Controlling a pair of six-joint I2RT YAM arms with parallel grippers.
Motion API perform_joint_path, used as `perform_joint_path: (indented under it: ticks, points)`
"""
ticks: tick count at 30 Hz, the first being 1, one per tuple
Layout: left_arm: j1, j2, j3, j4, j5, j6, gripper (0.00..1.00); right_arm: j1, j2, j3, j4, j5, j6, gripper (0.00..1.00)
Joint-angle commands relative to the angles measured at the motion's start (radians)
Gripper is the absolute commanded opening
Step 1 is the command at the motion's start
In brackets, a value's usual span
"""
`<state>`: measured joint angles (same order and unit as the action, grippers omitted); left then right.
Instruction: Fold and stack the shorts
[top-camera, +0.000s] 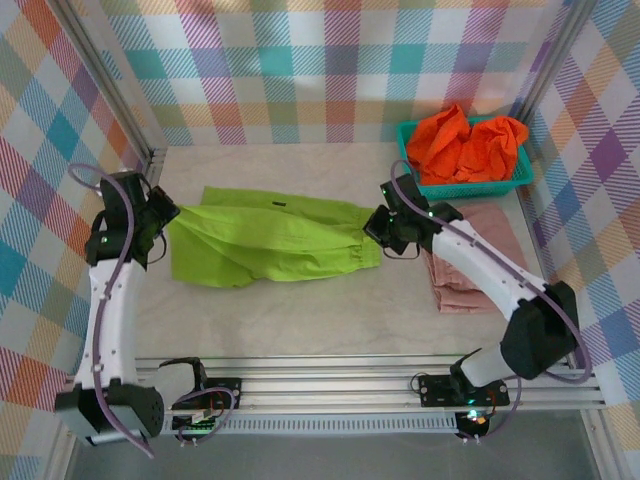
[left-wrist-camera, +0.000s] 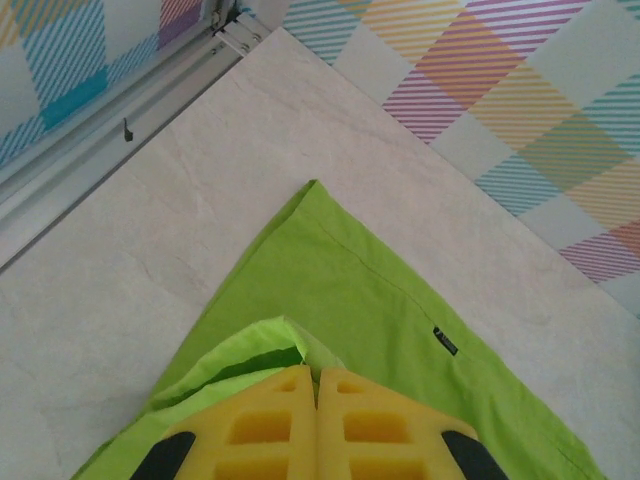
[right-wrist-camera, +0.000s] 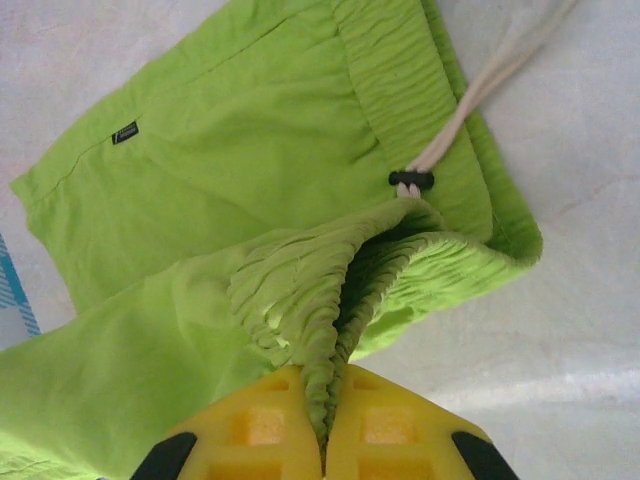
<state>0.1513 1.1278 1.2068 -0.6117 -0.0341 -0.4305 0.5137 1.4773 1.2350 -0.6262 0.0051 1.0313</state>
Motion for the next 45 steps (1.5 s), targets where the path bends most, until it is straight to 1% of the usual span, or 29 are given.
perform_joint_path:
  ticks: [1,7,10,12,13,14,16,17,18,19,20,21,22,23,24,26,28,31,33,35,37,39,42,45]
  points:
    - [-0.004,0.079,0.058,0.099,0.016,-0.019,0.0,-0.037,0.065,0.057,0.015,-0.035,-0.042,0.0]
    - [-0.012,0.245,0.116,0.15,0.022,-0.035,0.0,-0.095,0.198,0.125,0.06,-0.086,-0.044,0.0]
    - [-0.015,0.337,0.168,0.157,0.031,-0.037,0.0,-0.136,0.267,0.194,0.061,-0.12,-0.037,0.0]
    - [-0.015,0.401,0.203,0.164,0.024,-0.037,0.0,-0.154,0.311,0.237,0.061,-0.122,-0.038,0.0]
    - [-0.016,0.438,0.224,0.166,0.025,-0.035,0.0,-0.162,0.338,0.264,0.068,-0.127,-0.036,0.08]
    - [-0.015,0.475,0.244,0.169,0.029,-0.035,0.03,-0.175,0.368,0.29,0.074,-0.142,-0.037,0.21]
    - [-0.015,0.547,0.281,0.187,0.048,-0.031,0.16,-0.202,0.424,0.351,0.077,-0.168,-0.031,0.3]
    - [-0.013,0.586,0.313,0.186,0.066,-0.022,0.28,-0.214,0.448,0.384,0.079,-0.18,-0.035,0.38]
    - [-0.012,0.616,0.347,0.178,0.083,-0.015,0.45,-0.223,0.463,0.413,0.076,-0.189,-0.039,0.48]
    - [-0.01,0.642,0.393,0.158,0.105,-0.013,0.63,-0.231,0.468,0.439,0.075,-0.194,-0.049,0.59]
    - [-0.009,0.652,0.43,0.142,0.13,-0.009,0.68,-0.232,0.464,0.456,0.08,-0.195,-0.063,0.67]
    - [-0.009,0.645,0.461,0.128,0.154,0.0,0.73,-0.23,0.447,0.466,0.084,-0.197,-0.076,0.73]
    - [-0.011,0.62,0.47,0.129,0.166,0.001,0.8,-0.225,0.422,0.453,0.106,-0.212,-0.084,0.76]
    - [-0.013,0.586,0.462,0.137,0.18,-0.004,0.93,-0.217,0.397,0.43,0.138,-0.233,-0.085,0.79]
    - [-0.014,0.547,0.444,0.142,0.196,-0.013,1.0,-0.204,0.372,0.394,0.174,-0.261,-0.081,0.81]
    - [-0.017,0.474,0.39,0.145,0.218,-0.035,1.0,-0.169,0.348,0.345,0.219,-0.318,-0.08,0.85]
    - [-0.022,0.403,0.285,0.176,0.246,-0.079,1.0,-0.133,0.36,0.32,0.241,-0.355,-0.088,0.86]
    - [-0.035,0.335,0.095,0.261,0.29,-0.155,1.0,-0.094,0.424,0.327,0.269,-0.389,-0.102,0.87]
    - [-0.054,0.313,-0.014,0.316,0.284,-0.18,1.0,-0.089,0.478,0.352,0.287,-0.418,-0.099,0.87]
    - [-0.071,0.319,-0.088,0.358,0.279,-0.192,1.0,-0.089,0.535,0.385,0.295,-0.43,-0.093,0.87]
    - [-0.082,0.336,-0.145,0.38,0.279,-0.198,1.0,-0.089,0.585,0.421,0.296,-0.421,-0.123,0.88]
    - [-0.087,0.35,-0.197,0.404,0.264,-0.2,1.0,-0.093,0.617,0.445,0.282,-0.389,-0.149,0.88]
    - [-0.088,0.366,-0.268,0.424,0.242,-0.203,1.0,-0.108,0.665,0.453,0.275,-0.356,-0.162,0.88]
    - [-0.088,0.374,-0.333,0.422,0.193,-0.205,1.0,-0.133,0.701,0.442,0.279,-0.364,-0.147,0.88]
